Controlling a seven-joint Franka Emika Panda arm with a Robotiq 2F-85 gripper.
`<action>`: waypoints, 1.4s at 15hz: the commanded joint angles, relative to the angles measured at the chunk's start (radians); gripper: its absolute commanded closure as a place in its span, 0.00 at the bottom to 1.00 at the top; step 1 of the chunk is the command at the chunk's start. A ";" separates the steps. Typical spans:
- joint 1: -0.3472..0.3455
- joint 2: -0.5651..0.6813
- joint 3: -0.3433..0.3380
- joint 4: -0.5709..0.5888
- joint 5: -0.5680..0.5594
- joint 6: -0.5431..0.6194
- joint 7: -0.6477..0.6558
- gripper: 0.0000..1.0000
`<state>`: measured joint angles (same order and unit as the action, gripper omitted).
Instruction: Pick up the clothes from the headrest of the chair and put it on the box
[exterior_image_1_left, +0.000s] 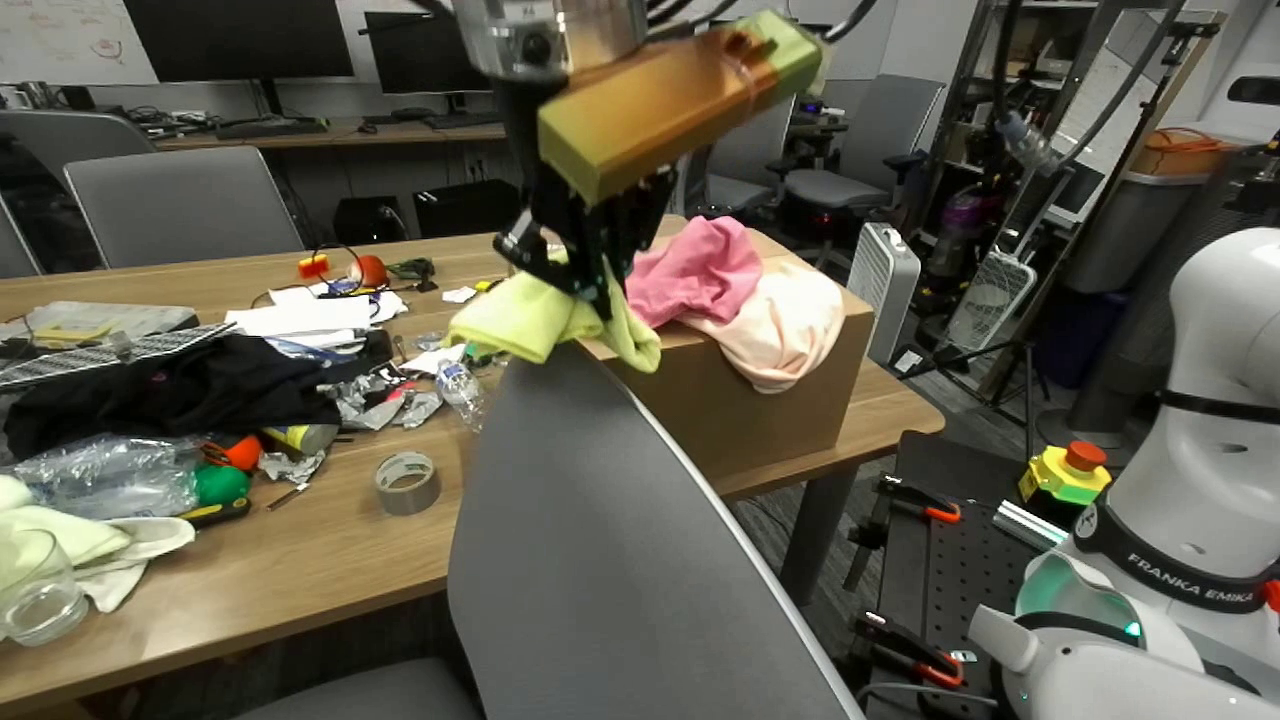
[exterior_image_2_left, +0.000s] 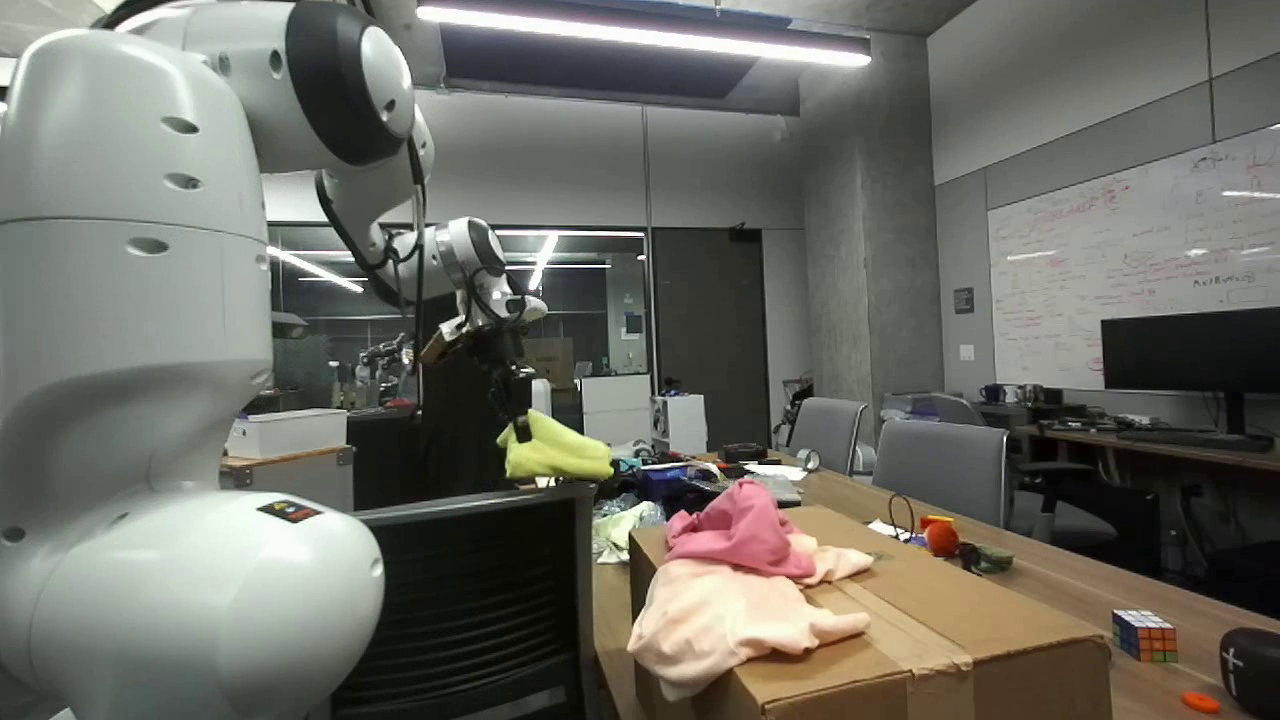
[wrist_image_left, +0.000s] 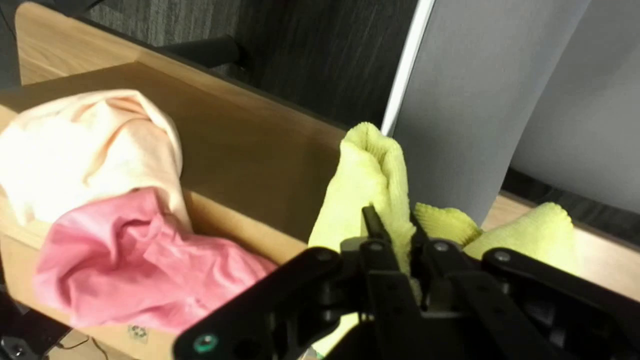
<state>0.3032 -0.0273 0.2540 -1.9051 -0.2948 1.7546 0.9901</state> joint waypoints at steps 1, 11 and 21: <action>-0.041 -0.070 -0.005 0.072 -0.045 -0.037 0.001 0.96; -0.185 -0.072 -0.088 0.187 -0.037 -0.134 0.001 0.96; -0.351 -0.132 -0.251 0.223 0.035 -0.218 0.086 0.96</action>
<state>-0.0247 -0.1415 0.0196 -1.7027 -0.2970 1.5617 1.0319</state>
